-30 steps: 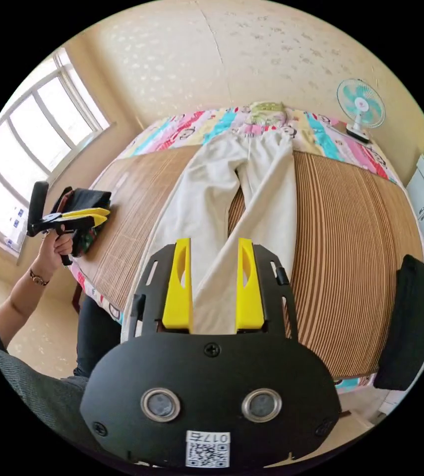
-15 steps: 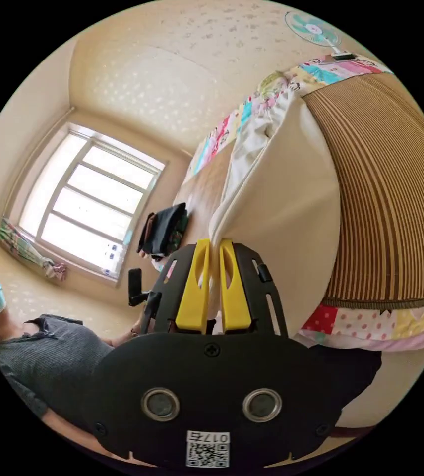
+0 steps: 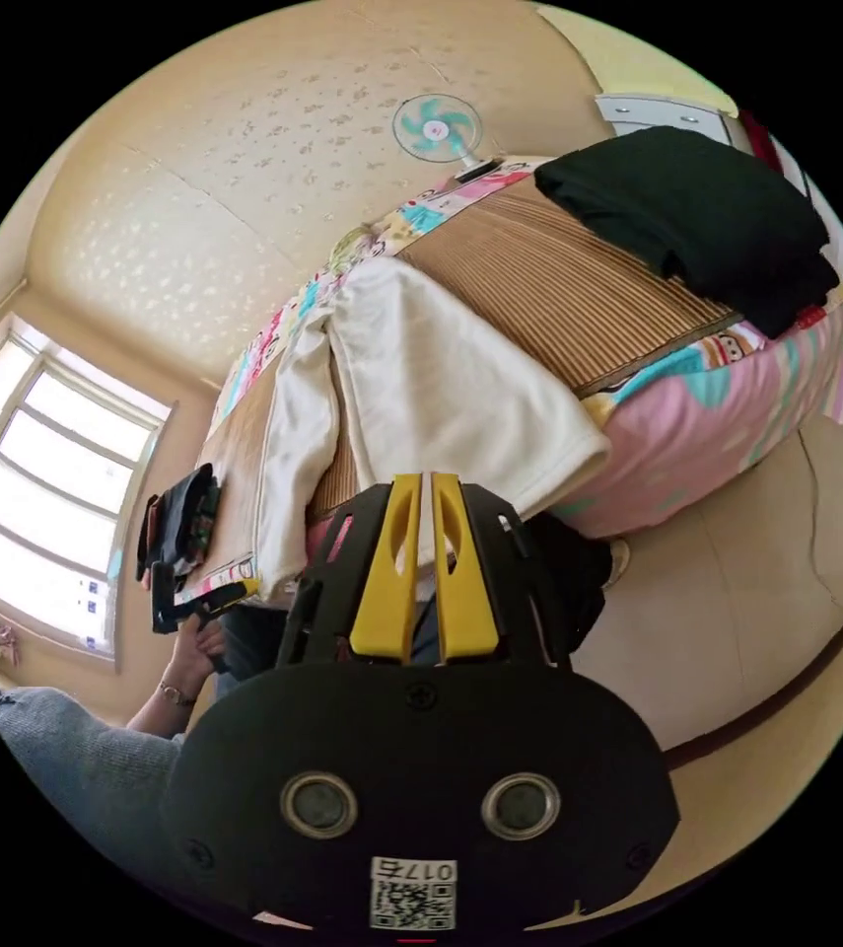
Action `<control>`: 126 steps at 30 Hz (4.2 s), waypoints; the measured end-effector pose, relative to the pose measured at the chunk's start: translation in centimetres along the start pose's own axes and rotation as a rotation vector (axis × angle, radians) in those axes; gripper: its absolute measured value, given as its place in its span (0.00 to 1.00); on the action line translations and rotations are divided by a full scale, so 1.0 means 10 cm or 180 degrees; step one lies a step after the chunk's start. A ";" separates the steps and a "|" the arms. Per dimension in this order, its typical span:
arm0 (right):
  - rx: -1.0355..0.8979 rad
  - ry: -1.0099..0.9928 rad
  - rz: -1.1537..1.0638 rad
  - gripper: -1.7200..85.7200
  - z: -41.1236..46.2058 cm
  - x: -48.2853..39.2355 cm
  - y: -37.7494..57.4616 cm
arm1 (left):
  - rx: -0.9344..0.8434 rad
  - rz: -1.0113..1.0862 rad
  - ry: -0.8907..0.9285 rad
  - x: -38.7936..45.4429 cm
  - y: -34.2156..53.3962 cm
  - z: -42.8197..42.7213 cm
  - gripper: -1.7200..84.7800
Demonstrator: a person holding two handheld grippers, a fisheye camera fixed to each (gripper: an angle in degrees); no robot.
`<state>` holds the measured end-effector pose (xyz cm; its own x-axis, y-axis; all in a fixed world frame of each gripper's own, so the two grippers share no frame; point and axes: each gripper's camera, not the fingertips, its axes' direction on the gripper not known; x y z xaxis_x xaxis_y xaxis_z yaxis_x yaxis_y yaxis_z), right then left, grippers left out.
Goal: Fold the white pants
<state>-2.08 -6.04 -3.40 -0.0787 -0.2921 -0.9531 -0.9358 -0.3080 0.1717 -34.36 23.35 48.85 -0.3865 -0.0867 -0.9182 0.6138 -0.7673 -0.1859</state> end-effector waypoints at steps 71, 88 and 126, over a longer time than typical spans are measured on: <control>-0.0268 -0.0778 -0.2007 0.05 0.05 -2.32 1.27 | 0.0488 0.0321 0.0323 0.84 -0.16 -1.52 0.24; -0.0473 -0.1199 -0.1595 0.08 0.90 -1.67 -0.55 | 0.0023 0.0559 -0.0573 0.71 -0.28 -0.96 0.06; -0.0188 -0.0336 -0.1641 0.11 2.86 -3.05 -2.09 | 0.0516 -0.0148 -0.0161 -0.23 0.55 -1.33 0.07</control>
<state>10.08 35.18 14.99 0.3496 0.0026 -0.9369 -0.8413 -0.4391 -0.3152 -20.90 27.75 45.33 -0.4486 -0.0773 -0.8904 0.4769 -0.8633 -0.1653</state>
